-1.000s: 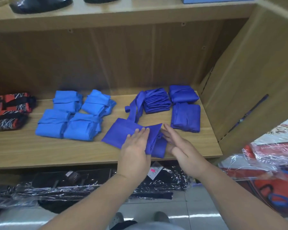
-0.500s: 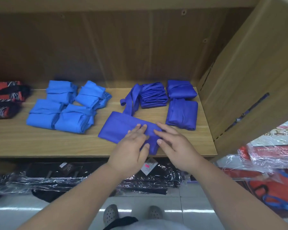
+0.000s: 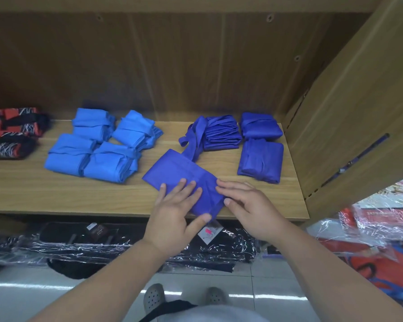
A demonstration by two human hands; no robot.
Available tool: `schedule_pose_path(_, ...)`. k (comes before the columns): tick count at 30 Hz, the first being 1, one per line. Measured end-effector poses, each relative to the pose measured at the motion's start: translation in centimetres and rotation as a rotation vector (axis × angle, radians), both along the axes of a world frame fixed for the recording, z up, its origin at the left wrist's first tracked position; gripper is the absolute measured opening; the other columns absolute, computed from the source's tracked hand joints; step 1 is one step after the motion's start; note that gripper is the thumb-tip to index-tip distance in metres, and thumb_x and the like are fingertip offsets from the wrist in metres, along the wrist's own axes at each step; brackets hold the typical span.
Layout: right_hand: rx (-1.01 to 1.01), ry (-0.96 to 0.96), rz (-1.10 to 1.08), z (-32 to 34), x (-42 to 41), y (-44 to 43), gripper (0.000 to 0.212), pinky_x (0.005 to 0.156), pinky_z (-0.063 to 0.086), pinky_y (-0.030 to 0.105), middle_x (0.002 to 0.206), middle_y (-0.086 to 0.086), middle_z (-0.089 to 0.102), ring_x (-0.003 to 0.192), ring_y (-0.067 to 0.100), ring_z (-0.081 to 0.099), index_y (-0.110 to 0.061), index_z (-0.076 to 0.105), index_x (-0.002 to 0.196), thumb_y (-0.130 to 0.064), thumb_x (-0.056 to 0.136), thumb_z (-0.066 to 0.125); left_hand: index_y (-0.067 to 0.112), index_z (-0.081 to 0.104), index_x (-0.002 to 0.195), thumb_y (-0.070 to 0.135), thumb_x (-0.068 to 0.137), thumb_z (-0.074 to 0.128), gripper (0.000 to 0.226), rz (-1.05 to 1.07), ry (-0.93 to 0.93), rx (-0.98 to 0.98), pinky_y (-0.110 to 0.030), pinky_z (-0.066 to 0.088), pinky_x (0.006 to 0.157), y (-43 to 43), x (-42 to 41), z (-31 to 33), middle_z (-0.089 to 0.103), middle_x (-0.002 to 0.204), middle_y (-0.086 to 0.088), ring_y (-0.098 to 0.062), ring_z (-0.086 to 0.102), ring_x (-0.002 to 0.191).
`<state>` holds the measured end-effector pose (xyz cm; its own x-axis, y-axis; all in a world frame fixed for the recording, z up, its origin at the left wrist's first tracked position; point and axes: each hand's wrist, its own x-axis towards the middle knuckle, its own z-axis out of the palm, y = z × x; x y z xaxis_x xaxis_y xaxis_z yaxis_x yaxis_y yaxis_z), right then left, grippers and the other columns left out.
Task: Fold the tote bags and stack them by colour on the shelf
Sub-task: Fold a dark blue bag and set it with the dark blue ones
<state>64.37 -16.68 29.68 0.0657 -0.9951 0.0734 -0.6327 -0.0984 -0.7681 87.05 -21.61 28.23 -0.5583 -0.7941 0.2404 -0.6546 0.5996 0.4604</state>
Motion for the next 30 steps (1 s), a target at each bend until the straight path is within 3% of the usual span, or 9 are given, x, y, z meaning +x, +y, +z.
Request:
schedule_pose_path(4,0.011,-0.010,-0.003,-0.1,0.4,0.4,0.042,0.114,0.026,0.014,0.143,-0.018,0.053,0.136,0.003,0.044,-0.022,0.064,0.135,-0.025,0.095,0.051,0.021,0.039,0.154,0.088,0.085,0.024,0.098,-0.083,-0.165,-0.009,-0.053,0.009,0.124,-0.3,0.5,-0.2,0.029,0.162,0.005,-0.014,0.017,0.153)
schedule_pose_path(8,0.019,0.034,0.014,-0.2,0.4,0.4,0.047,0.115,0.025,0.014,0.145,-0.019,0.050,0.136,0.005,0.042,-0.022,0.061,0.138,-0.025,0.093,0.053,0.022,0.033,0.157,0.090,0.069,0.046,0.112,-0.089,-0.259,-0.044,-0.050,0.003,0.124,-0.5,0.5,-0.6,0.024,0.165,0.005,-0.015,0.016,0.154)
schedule_pose_path(12,-0.032,0.073,0.016,-0.5,0.6,1.2,0.042,0.112,0.028,0.018,0.139,-0.020,0.055,0.130,0.009,0.047,-0.026,0.063,0.136,-0.029,0.095,0.056,0.023,0.048,0.143,0.074,0.078,0.051,0.083,-0.138,-0.179,-0.170,-0.064,0.029,0.115,-0.7,1.0,-0.8,0.048,0.153,-0.003,-0.025,0.040,0.145)
schedule_pose_path(17,-0.022,-0.056,-0.043,0.0,1.1,1.9,0.039,0.108,0.036,0.026,0.122,-0.019,0.062,0.123,0.010,0.052,-0.029,0.071,0.124,-0.044,0.096,0.049,0.024,0.057,0.127,0.050,0.085,0.054,0.049,-0.216,-0.072,-0.258,-0.068,0.039,0.106,-1.0,1.6,-0.8,0.063,0.138,-0.008,-0.031,0.056,0.131)
schedule_pose_path(19,-0.027,-0.046,-0.042,0.7,1.4,2.1,0.042,0.106,0.037,0.026,0.117,-0.020,0.063,0.120,0.008,0.051,-0.029,0.073,0.120,-0.055,0.092,0.055,0.021,0.064,0.122,0.054,0.089,0.054,0.048,-0.227,-0.005,-0.170,-0.060,0.037,0.111,-1.3,2.1,-0.6,0.066,0.134,-0.005,-0.026,0.058,0.130)
schedule_pose_path(21,-0.081,0.008,-0.009,1.7,1.6,2.2,0.057,0.105,0.039,0.028,0.117,-0.018,0.063,0.121,0.009,0.049,-0.027,0.073,0.119,-0.070,0.081,0.063,0.016,0.065,0.122,0.067,0.095,0.042,0.062,-0.198,0.041,-0.011,-0.047,0.036,0.113,-1.5,2.6,0.3,0.069,0.127,-0.004,-0.025,0.060,0.126)
schedule_pose_path(23,-0.144,0.087,0.039,2.6,1.8,1.8,0.068,0.110,0.037,0.033,0.123,-0.015,0.062,0.131,0.013,0.045,-0.024,0.072,0.118,-0.074,0.072,0.070,0.010,0.060,0.120,0.073,0.095,0.029,0.074,-0.143,0.078,0.171,-0.043,0.044,0.096,-1.4,3.0,1.3,0.070,0.109,-0.007,-0.032,0.062,0.108)
schedule_pose_path(26,-0.175,0.189,0.099,3.6,1.9,1.0,0.053,0.116,0.033,0.046,0.135,-0.012,0.059,0.149,0.014,0.030,-0.024,0.070,0.112,-0.062,0.075,0.074,0.013,0.052,0.120,0.061,0.095,0.034,0.057,-0.111,0.192,0.310,-0.038,0.044,0.076,-0.6,3.3,1.9,0.064,0.097,-0.001,-0.022,0.056,0.087)
schedule_pose_path(30,-0.209,0.318,0.165,3.8,2.6,0.1,0.040,0.123,0.022,0.049,0.141,-0.008,0.059,0.153,0.016,0.024,-0.021,0.065,0.108,-0.057,0.091,0.057,0.018,0.045,0.137,0.058,0.098,0.032,0.057,-0.038,0.324,0.404,-0.043,0.049,0.084,0.2,3.6,1.5,0.068,0.103,0.003,-0.020,0.062,0.092)
